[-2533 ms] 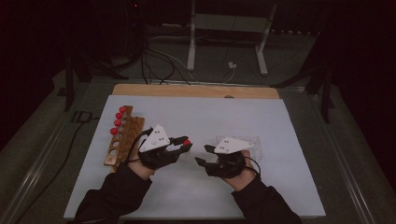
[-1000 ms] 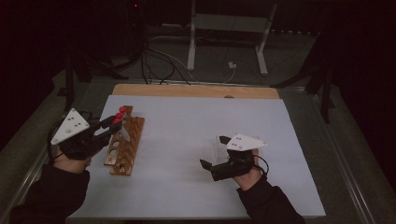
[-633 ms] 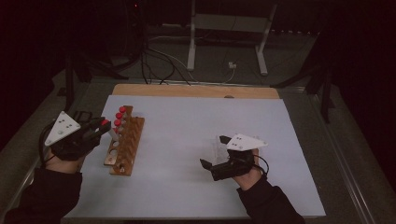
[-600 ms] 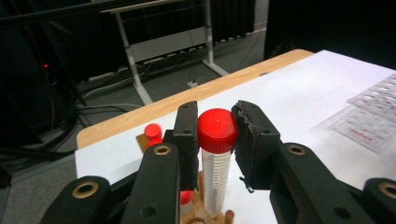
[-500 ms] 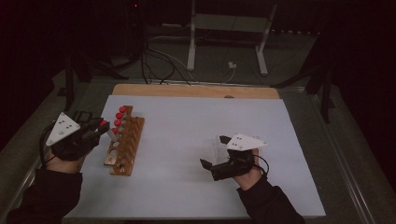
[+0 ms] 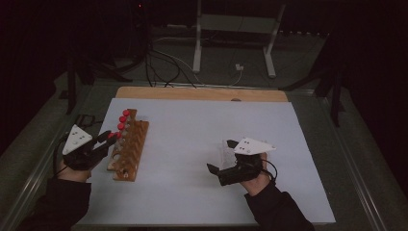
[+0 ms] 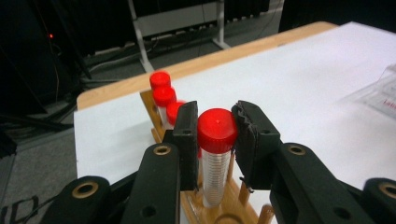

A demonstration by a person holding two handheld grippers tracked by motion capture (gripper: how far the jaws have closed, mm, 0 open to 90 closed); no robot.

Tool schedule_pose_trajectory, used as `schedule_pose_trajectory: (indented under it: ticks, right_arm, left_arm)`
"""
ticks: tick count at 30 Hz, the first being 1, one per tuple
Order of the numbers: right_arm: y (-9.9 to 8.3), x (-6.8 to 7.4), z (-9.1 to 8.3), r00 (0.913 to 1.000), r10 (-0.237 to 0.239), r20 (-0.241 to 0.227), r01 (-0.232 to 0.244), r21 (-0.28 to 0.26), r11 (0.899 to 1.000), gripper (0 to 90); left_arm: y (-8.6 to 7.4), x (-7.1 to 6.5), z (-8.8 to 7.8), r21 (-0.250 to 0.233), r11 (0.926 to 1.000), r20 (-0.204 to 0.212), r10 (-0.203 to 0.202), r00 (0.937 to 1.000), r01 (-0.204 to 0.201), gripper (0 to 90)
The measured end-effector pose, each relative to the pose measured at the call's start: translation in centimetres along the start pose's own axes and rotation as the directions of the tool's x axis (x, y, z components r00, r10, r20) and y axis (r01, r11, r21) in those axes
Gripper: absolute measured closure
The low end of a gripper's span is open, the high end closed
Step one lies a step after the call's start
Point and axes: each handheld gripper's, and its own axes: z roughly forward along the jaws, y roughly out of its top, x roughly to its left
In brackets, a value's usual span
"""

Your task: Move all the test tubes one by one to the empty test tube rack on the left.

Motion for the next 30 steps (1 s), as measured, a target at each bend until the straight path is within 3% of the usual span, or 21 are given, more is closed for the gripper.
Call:
schedule_pose_trajectory:
  ticks: [9, 16, 19, 24, 25, 26, 28, 30]
  right_arm:
    - [0.0, -0.1, 0.0, 1.0, 0.003, 0.001, -0.003, -0.003, 1.0, 0.0]
    - [0.0, -0.1, -0.1, 1.0, 0.005, 0.0, -0.005, -0.003, 1.0, 0.0]
    - [0.0, -0.2, -0.2, 1.0, 0.006, 0.003, -0.006, -0.005, 1.0, 0.0]
    - [0.0, -0.3, -0.3, 1.0, 0.006, 0.005, -0.006, -0.008, 1.0, 0.0]
    - [0.0, -0.3, -0.3, 1.0, 0.006, 0.006, -0.006, -0.008, 1.0, 0.0]
    - [0.0, -0.3, -0.3, 1.0, 0.007, 0.007, -0.007, -0.009, 1.0, 0.0]
    - [0.0, -0.4, -0.3, 0.9999, 0.008, 0.008, -0.008, -0.006, 1.0, 0.0]
    - [-0.1, -0.4, -0.3, 0.9999, 0.011, 0.009, -0.011, -0.005, 1.0, 0.0]
  left_arm:
    - [-1.6, -0.2, 1.5, 0.081, 0.9966, 0.0, 0.01, 1.0, -0.01, 72.1]
    - [-1.5, 0.0, 1.2, 0.094, 0.9956, 0.013, -0.001, 0.9999, 0.0, 70.8]
    - [-0.9, -0.3, 0.7, 0.081, 0.9967, 0.019, -0.009, 0.9998, 0.008, 54.4]
    - [0.7, -1.5, -0.4, 0.048, 0.9988, 0.095, -0.014, 0.9954, 0.009, 36.9]
    - [0.7, -1.5, -0.4, 0.048, 0.9988, 0.095, -0.014, 0.9954, 0.009, 32.5]
    - [1.3, -2.3, -0.5, 0.034, 0.9992, 0.157, -0.029, 0.9871, 0.024, 26.6]
    - [1.9, -3.2, -0.5, 0.028, 0.9992, 0.197, -0.035, 0.9799, 0.03, 16.0]
    - [2.4, -4.1, -0.3, 0.024, 0.9991, 0.264, -0.039, 0.9639, 0.034, 9.5]
